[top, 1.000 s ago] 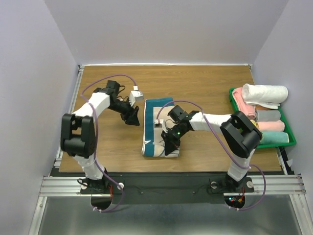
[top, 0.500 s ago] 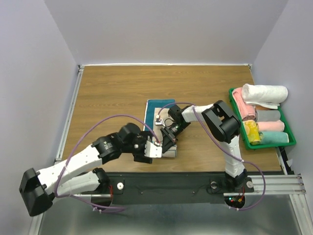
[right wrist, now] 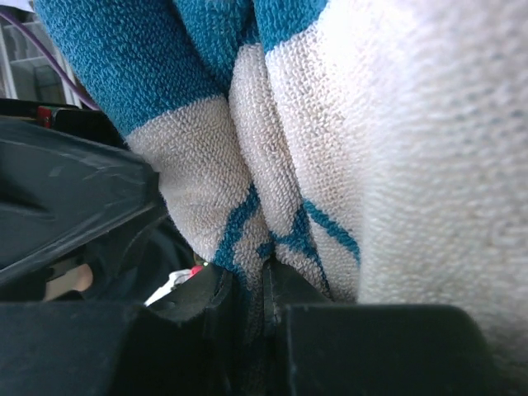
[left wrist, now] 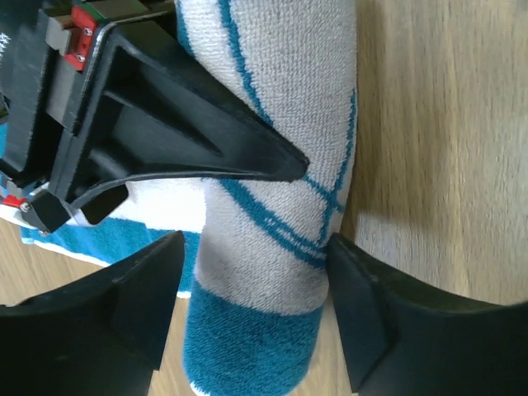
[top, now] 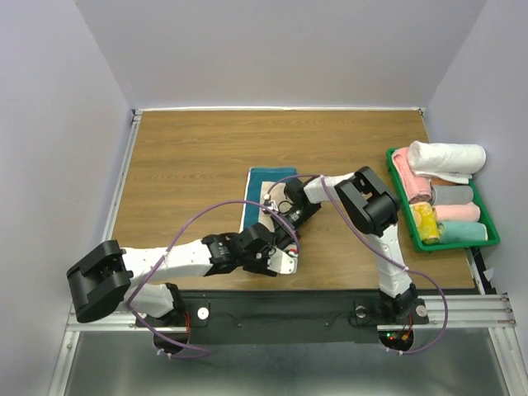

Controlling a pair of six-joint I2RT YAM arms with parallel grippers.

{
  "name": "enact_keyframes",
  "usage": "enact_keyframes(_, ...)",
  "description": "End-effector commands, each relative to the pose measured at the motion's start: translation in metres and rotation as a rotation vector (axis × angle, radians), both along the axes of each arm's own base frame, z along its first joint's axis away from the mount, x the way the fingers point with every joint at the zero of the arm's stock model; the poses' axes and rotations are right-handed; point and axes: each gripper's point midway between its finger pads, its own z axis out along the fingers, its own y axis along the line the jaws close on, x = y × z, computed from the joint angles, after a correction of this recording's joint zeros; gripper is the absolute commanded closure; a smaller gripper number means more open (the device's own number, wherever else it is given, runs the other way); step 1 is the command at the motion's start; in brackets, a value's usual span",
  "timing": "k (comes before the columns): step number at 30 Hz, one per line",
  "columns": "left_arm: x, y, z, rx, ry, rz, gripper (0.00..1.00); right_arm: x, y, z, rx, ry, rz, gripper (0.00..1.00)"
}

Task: Roll the towels
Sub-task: Roll the towel

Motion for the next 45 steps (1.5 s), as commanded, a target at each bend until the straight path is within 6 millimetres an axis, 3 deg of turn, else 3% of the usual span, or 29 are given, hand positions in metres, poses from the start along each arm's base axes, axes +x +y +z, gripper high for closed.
enact_keyframes(1, 0.006, -0.006, 0.005, -0.036, -0.059, 0.014, 0.28, 0.009, -0.014, -0.035, -0.105, -0.042, -0.002, 0.99)
enact_keyframes(5, -0.009, 0.003, -0.019, 0.02, -0.003, -0.018, 0.43, 0.016, -0.014, -0.035, -0.098, -0.021, -0.02, 0.99)
enact_keyframes(11, -0.019, 0.013, -0.042, 0.085, 0.059, -0.026, 0.47, 0.017, -0.014, -0.036, -0.092, -0.026, 0.0, 0.99)
enact_keyframes(16, -0.028, 0.015, -0.052, 0.116, 0.114, -0.045, 0.31, 0.018, -0.014, -0.034, -0.083, -0.029, 0.012, 0.99)
enact_keyframes(20, -0.031, 0.015, -0.055, 0.126, 0.127, -0.059, 0.27, 0.016, -0.016, -0.035, -0.082, -0.022, 0.023, 0.99)
enact_keyframes(22, -0.03, 0.016, -0.057, 0.136, 0.128, -0.058, 0.35, 0.015, -0.017, -0.036, -0.087, -0.016, 0.027, 0.99)
enact_keyframes(26, -0.038, 0.017, -0.058, 0.155, 0.169, -0.084, 0.68, 0.015, -0.019, -0.035, -0.086, -0.034, 0.033, 0.95)
enact_keyframes(27, -0.039, 0.017, -0.058, 0.157, 0.18, -0.087, 0.81, 0.018, -0.02, -0.033, -0.088, -0.042, 0.028, 0.94)
enact_keyframes(31, -0.052, 0.026, -0.064, 0.207, 0.258, -0.105, 1.0, 0.047, -0.027, -0.014, -0.103, -0.145, -0.023, 0.81)
enact_keyframes(35, -0.058, 0.031, -0.065, 0.217, 0.416, -0.085, 1.0, 0.087, -0.054, -0.011, -0.185, -0.242, -0.107, 0.73)
enact_keyframes(40, -0.056, 0.031, -0.06, 0.215, 0.523, -0.072, 1.0, 0.112, -0.072, -0.003, -0.233, -0.356, -0.14, 0.66)
enact_keyframes(41, -0.057, 0.031, -0.061, 0.22, 0.541, -0.073, 1.0, 0.122, -0.076, 0.008, -0.226, -0.396, -0.158, 0.56)
enact_keyframes(43, -0.061, 0.028, -0.056, 0.218, 0.584, -0.082, 1.0, 0.131, -0.08, 0.022, -0.21, -0.43, -0.184, 0.47)
enact_keyframes(44, -0.061, 0.025, -0.055, 0.214, 0.602, -0.086, 1.0, 0.142, -0.084, 0.039, -0.191, -0.473, -0.215, 0.4)
enact_keyframes(45, -0.061, 0.025, -0.055, 0.217, 0.607, -0.081, 1.0, 0.147, -0.087, 0.047, -0.183, -0.495, -0.23, 0.39)
